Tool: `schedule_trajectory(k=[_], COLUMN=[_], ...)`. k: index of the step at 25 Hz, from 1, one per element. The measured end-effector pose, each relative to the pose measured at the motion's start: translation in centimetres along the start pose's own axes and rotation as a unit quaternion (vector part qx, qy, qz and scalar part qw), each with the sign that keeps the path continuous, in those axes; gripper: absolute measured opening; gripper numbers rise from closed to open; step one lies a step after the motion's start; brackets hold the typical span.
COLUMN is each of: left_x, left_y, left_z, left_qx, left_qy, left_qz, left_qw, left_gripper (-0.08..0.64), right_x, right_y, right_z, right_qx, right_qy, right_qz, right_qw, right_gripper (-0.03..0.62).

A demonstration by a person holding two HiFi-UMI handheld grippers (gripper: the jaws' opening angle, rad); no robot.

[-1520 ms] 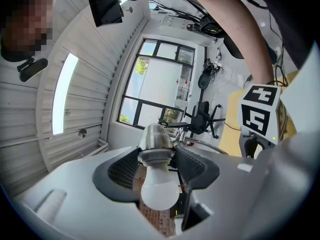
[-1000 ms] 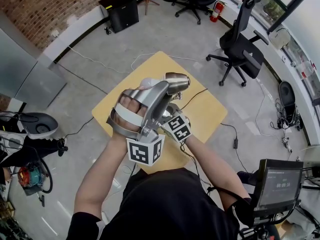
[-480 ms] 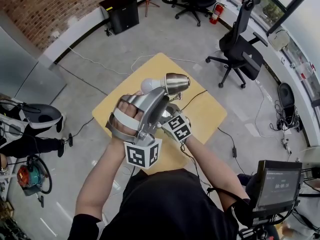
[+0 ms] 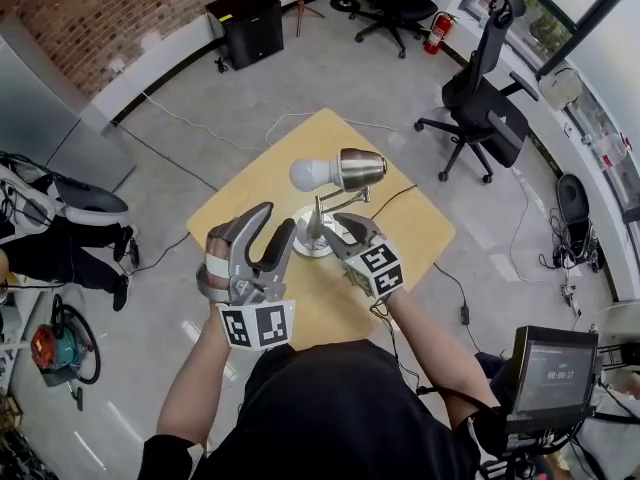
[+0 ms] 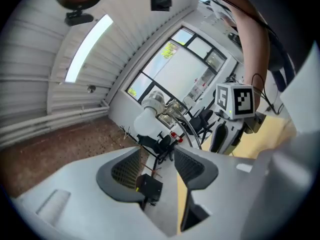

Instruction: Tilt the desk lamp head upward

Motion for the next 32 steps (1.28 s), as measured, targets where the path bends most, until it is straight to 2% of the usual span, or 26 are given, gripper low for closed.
schedule_trajectory(k=[2,4,6,9,10,11,12,14,15,16,17,19,22,24,29,32], left_x=[-0.3,-1.2,-2.3,-3.4,-3.5,-3.7,-3.9,-4.5,-5.0,-5.4,-5.9,-6.6,-7.3,-7.5,-7.6,-7.6], left_y=[1.2,2.5,4.0,5.3,5.5,5.8,6.1,6.9,7.1,7.2,7.3,7.2,7.1,6.9,6.5,6.3], left_z=[0.7,1.3,1.7,2.2,2.3,2.4,2.6,3.0,3.3,3.6,3.9,4.4,4.6,4.4,4.2,4.2], left_qx=[0.020,0.038,0.049,0.059,0.059,0.060,0.062,0.068,0.073,0.078,0.084,0.095,0.101,0.102,0.096,0.094], left_qy=[0.025,0.074,0.122,0.152,0.152,0.150,0.144,0.133,0.129,0.127,0.128,0.134,0.142,0.143,0.143,0.141], left_qz=[0.064,0.134,0.204,0.306,0.346,0.395,0.451,0.550,0.580,0.594,0.598,0.595,0.603,0.606,0.605,0.602], left_qw=[0.9974,0.9875,0.9701,0.9379,0.9239,0.9045,0.8786,0.8214,0.8012,0.7904,0.7870,0.7869,0.7784,0.7759,0.7776,0.7806], left_gripper=[0.211,0.200,0.199,0.185,0.176,0.163,0.150,0.125,0.108,0.097,0.092,0.081,0.074,0.071,0.064,0.062], right_x=[0.0,0.4,0.8,1.2,1.3,1.4,1.5,1.9,2.1,2.4,2.6,3.2,4.3,4.7,5.7,6.2], right_y=[-0.5,-0.8,-0.9,-1.1,-1.2,-1.2,-1.1,-1.2,-1.2,-1.3,-1.3,-1.3,-1.7,-2.1,-3.2,-4.3], right_z=[1.3,2.5,3.6,5.0,5.5,6.0,6.5,7.7,8.3,8.8,9.4,10.2,11.0,11.4,11.7,12.2], right_qx=[-0.012,-0.014,-0.012,-0.018,-0.024,-0.031,-0.040,-0.061,-0.072,-0.083,-0.094,-0.111,-0.121,-0.124,-0.140,-0.159], right_qy=[-0.005,-0.015,-0.024,-0.029,-0.029,-0.027,-0.025,-0.018,-0.011,-0.004,0.003,0.009,0.003,-0.004,-0.014,-0.012], right_qz=[-0.008,-0.001,0.007,-0.011,-0.024,-0.041,-0.059,-0.093,-0.107,-0.120,-0.131,-0.149,-0.152,-0.147,-0.143,-0.115], right_qw=[1.000,1.000,1.000,0.999,0.999,0.998,0.997,0.994,0.992,0.989,0.987,0.983,0.981,0.981,0.980,0.980], right_gripper=[0.137,0.137,0.137,0.137,0.137,0.137,0.134,0.112,0.100,0.081,0.060,0.011,0.005,0.005,0.005,0.005])
Point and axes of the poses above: the fingertips, and each gripper's own axes: z backward along the fingers, x to its left, y out of its underside, the point moved 10 cm from there along z, backward along the fingers, and after that the axes turned 2 degrees about -z, right-handed, at the moved point
